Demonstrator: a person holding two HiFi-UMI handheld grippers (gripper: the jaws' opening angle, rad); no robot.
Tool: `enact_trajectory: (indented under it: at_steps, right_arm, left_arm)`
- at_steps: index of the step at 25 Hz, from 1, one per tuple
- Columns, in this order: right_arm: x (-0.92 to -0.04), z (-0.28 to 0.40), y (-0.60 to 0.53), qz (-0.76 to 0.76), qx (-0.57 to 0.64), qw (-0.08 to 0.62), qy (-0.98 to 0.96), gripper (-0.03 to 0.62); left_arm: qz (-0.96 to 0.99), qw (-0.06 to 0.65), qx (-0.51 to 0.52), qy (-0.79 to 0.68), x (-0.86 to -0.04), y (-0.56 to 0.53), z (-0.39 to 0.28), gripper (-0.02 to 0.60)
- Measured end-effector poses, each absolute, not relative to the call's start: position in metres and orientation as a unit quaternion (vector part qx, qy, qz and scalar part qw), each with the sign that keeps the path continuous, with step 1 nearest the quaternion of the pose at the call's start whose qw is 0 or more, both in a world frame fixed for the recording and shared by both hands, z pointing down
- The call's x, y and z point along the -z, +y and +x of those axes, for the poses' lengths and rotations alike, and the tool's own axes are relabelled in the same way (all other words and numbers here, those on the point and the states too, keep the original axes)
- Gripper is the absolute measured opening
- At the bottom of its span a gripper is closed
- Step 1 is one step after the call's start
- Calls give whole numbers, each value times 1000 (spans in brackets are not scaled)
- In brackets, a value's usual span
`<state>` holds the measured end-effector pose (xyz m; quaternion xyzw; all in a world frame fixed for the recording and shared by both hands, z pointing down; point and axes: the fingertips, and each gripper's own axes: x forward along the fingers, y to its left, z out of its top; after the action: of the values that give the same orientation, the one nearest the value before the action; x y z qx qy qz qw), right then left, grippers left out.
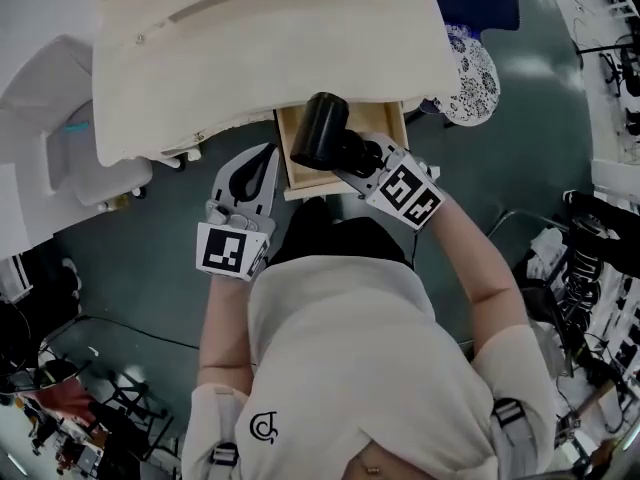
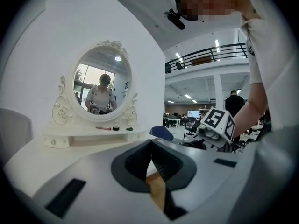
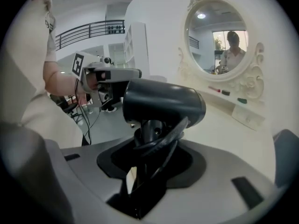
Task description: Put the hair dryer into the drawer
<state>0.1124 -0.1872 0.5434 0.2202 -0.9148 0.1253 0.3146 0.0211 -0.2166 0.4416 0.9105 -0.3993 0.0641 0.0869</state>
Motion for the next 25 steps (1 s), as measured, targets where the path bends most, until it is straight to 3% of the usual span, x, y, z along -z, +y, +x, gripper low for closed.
enact_trajectory:
  at_steps: [14, 25]
  right_arm:
    - [-677, 116, -176, -27, -123, 494, -860, 184]
    - [-763, 139, -182, -79, -59, 584, -806, 184]
  left_arm:
    - [840, 161, -72, -513, -478, -228, -11, 11]
    - [810, 136, -54, -568, -485, -216, -3, 12]
